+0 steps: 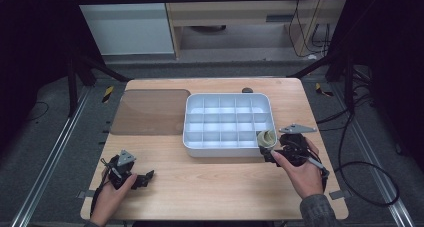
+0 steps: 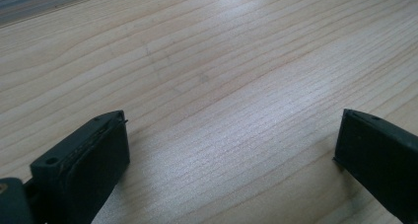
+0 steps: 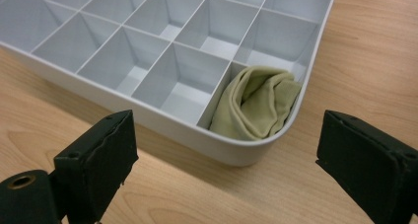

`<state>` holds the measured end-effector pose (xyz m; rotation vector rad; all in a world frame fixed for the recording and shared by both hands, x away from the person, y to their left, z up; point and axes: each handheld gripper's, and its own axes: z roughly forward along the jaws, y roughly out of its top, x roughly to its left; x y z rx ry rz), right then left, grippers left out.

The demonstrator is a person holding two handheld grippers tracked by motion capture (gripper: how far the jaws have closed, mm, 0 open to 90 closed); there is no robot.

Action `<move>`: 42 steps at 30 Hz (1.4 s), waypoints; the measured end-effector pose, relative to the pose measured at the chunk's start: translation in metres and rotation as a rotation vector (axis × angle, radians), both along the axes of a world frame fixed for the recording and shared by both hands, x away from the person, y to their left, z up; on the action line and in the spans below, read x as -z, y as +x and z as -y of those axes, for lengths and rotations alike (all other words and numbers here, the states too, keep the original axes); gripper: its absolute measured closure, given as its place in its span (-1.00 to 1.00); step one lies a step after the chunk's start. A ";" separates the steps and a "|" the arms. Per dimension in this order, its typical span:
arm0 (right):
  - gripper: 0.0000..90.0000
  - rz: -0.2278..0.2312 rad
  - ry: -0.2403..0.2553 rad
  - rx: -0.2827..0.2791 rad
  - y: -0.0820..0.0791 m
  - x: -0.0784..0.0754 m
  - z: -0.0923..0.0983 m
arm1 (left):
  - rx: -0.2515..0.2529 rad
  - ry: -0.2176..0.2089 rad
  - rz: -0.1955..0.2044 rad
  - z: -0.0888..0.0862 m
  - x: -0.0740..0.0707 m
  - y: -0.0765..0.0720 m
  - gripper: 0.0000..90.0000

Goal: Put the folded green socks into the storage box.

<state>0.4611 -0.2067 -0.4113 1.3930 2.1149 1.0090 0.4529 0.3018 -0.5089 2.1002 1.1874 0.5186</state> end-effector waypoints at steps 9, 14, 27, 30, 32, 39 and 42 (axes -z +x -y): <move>-0.83 0.022 -0.041 -0.012 -0.014 0.015 -0.009 | 0.001 0.000 -0.001 0.000 0.000 0.000 -1.00; -0.83 0.032 -0.043 -0.015 -0.020 0.018 -0.015 | 0.002 0.000 0.000 0.000 0.000 0.000 -1.00; -0.82 0.021 -0.036 -0.013 -0.039 0.039 -0.019 | 0.006 0.002 -0.001 0.001 0.000 -0.002 -1.00; -0.82 0.005 -0.042 -0.016 -0.042 0.045 -0.020 | 0.008 0.002 -0.001 0.001 0.000 -0.002 -1.00; -0.81 -0.006 -0.047 -0.016 -0.043 0.049 -0.021 | 0.008 0.002 -0.001 0.001 0.000 -0.002 -1.00; -0.81 -0.037 -0.060 -0.027 -0.044 0.065 -0.026 | 0.008 0.002 -0.001 0.001 0.000 -0.002 -1.00; -0.80 -0.049 -0.065 -0.032 -0.045 0.071 -0.029 | 0.008 0.002 -0.001 0.001 0.000 -0.002 -1.00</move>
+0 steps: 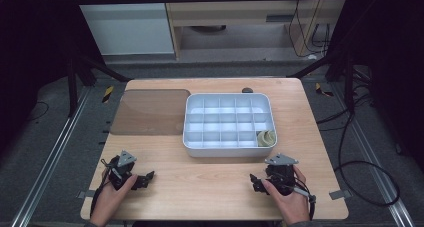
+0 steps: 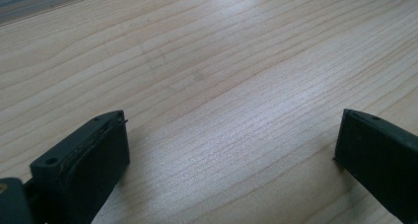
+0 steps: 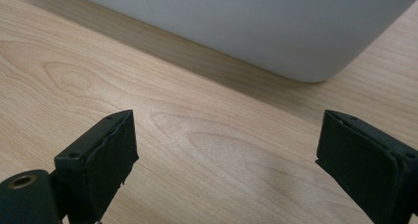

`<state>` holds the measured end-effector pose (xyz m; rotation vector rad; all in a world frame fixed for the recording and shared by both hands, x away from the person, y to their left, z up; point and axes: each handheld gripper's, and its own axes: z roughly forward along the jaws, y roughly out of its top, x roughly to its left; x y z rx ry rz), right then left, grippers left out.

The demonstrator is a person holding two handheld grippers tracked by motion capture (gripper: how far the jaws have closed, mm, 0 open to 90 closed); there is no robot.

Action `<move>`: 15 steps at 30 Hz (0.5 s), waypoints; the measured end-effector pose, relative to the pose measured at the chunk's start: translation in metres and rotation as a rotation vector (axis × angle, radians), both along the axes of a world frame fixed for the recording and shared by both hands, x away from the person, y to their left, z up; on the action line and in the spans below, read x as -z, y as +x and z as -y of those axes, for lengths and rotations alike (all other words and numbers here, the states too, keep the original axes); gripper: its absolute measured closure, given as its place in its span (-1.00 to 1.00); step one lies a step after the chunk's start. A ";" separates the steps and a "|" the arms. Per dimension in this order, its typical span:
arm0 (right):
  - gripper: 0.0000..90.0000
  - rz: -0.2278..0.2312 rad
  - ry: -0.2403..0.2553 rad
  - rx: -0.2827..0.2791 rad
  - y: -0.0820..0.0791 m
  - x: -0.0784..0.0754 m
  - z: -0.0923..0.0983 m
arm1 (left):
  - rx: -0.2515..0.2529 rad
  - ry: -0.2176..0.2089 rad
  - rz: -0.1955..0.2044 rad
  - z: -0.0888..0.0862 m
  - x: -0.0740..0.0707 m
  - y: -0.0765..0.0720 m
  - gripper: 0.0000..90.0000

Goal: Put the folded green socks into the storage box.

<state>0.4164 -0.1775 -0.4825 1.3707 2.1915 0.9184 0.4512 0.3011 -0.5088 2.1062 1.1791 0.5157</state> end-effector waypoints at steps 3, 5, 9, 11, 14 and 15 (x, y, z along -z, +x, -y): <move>-0.81 -0.005 -0.007 -0.006 -0.001 0.005 -0.004 | -0.001 0.000 0.001 0.000 0.000 0.000 -1.00; -0.81 -0.004 -0.011 -0.012 0.000 0.007 -0.005 | -0.001 0.000 0.001 0.000 0.000 0.000 -1.00; -0.81 -0.011 -0.010 -0.010 0.002 0.012 -0.008 | -0.001 0.000 0.001 0.000 0.000 0.000 -1.00; -0.81 -0.011 -0.014 -0.005 0.003 0.014 -0.009 | -0.001 0.000 0.001 0.000 0.000 0.000 -1.00; -0.81 -0.011 -0.008 0.001 0.005 0.017 -0.010 | 0.000 0.001 0.001 0.000 0.000 0.000 -1.00; -0.81 -0.009 -0.008 0.002 0.006 0.017 -0.011 | 0.000 0.001 0.001 0.000 0.000 0.000 -1.00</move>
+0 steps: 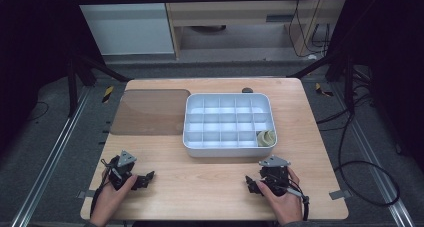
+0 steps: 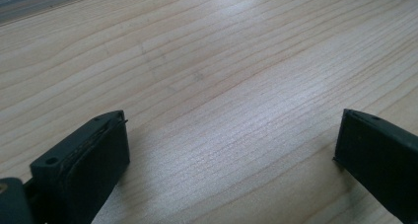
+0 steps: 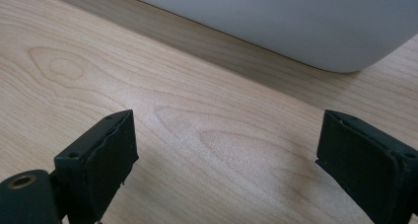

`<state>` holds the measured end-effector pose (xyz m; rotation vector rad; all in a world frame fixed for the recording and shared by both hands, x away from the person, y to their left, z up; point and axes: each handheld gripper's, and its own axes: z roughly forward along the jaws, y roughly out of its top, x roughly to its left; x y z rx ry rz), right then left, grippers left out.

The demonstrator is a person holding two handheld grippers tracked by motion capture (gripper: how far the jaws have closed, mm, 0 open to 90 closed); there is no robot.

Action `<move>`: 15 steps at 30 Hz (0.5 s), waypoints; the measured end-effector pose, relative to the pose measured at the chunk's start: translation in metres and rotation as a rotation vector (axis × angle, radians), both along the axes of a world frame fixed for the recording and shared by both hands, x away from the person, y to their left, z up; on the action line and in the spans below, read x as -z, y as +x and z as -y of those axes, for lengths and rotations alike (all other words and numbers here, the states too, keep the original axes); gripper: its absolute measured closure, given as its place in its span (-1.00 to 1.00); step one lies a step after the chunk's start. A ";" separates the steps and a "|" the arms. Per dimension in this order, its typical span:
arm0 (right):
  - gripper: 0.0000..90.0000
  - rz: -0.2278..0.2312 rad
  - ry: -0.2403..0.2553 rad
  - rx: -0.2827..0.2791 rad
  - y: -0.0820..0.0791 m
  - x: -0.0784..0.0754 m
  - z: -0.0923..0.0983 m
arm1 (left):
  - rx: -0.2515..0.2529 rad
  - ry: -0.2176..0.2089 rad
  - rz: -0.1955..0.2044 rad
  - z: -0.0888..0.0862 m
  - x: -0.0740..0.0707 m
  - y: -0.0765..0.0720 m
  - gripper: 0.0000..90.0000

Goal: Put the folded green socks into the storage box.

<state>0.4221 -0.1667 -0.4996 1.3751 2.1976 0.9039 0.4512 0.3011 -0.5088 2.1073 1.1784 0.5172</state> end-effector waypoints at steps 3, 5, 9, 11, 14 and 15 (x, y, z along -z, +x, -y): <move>-0.81 0.004 -0.001 0.003 0.002 0.001 -0.002 | 0.000 0.000 0.000 0.000 0.000 0.000 -1.00; -0.81 0.004 0.000 0.006 0.003 0.001 -0.003 | 0.000 0.000 0.000 0.000 0.000 0.000 -1.00; -0.82 0.002 0.000 0.013 0.004 0.003 -0.005 | -0.001 -0.001 -0.001 0.000 0.000 0.000 -1.00; -0.82 0.007 0.003 0.018 0.005 0.005 -0.005 | -0.001 -0.001 0.000 0.000 0.000 0.000 -1.00; -0.83 0.006 0.004 0.022 0.006 0.006 -0.006 | -0.001 -0.001 0.000 0.000 0.000 0.000 -1.00; -0.83 0.006 0.006 0.023 0.006 0.007 -0.006 | -0.001 -0.001 0.000 0.000 0.000 0.000 -1.00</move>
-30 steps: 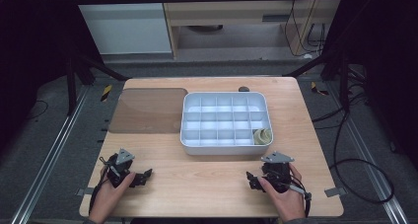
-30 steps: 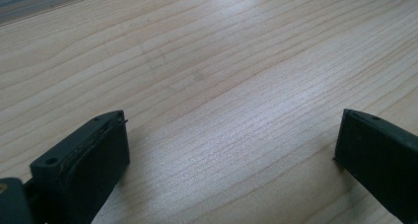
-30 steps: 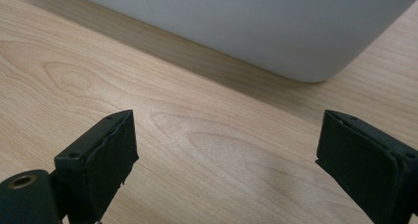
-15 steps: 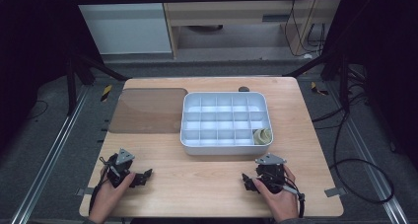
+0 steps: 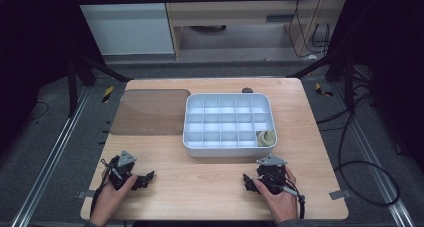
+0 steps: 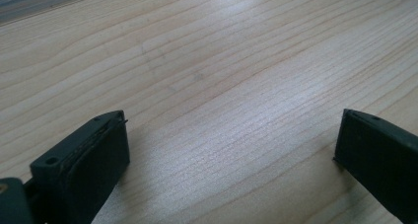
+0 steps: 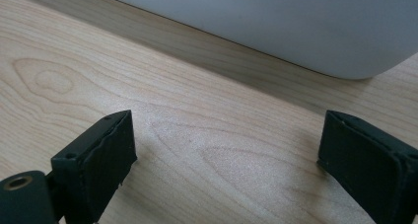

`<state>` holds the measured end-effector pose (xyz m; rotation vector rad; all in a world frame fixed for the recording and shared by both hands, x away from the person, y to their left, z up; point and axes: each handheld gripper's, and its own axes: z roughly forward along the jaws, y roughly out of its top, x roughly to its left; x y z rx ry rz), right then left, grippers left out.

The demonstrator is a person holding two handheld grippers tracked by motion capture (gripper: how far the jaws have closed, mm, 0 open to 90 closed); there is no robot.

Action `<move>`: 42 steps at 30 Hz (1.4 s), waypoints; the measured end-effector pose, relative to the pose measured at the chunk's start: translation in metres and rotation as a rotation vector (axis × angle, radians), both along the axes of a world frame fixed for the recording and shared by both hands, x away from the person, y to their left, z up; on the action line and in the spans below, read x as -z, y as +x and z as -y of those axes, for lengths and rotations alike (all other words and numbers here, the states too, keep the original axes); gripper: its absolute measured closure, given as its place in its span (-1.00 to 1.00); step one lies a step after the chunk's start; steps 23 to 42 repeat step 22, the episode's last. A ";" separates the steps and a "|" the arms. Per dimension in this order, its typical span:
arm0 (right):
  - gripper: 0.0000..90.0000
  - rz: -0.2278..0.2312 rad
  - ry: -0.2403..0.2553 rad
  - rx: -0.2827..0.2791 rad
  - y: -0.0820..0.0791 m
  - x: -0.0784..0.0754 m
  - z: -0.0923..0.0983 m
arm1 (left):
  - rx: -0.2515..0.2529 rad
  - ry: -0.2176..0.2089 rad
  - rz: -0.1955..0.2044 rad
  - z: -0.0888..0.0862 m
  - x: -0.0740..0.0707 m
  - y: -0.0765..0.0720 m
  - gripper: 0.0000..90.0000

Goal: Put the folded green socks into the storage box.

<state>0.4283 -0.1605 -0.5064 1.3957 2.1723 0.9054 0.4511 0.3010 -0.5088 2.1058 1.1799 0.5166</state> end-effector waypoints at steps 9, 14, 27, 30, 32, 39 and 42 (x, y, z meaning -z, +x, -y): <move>-0.88 0.008 -0.009 0.019 0.003 0.003 -0.004 | 0.000 0.000 0.001 0.000 0.000 0.000 -1.00; -0.97 0.034 -0.004 0.015 0.004 0.007 -0.005 | 0.001 0.001 0.000 0.000 0.000 0.000 -1.00; -0.99 0.026 0.001 0.024 0.005 0.007 -0.007 | 0.001 0.000 0.000 0.001 0.000 0.002 -1.00; -0.99 0.026 0.001 0.024 0.005 0.007 -0.007 | 0.001 0.000 0.000 0.001 0.000 0.002 -1.00; -0.99 0.026 0.001 0.024 0.005 0.007 -0.007 | 0.001 0.000 0.000 0.001 0.000 0.002 -1.00; -0.99 0.026 0.001 0.024 0.005 0.007 -0.007 | 0.001 0.000 0.000 0.001 0.000 0.002 -1.00; -0.99 0.026 0.001 0.024 0.005 0.007 -0.007 | 0.001 0.000 0.000 0.001 0.000 0.002 -1.00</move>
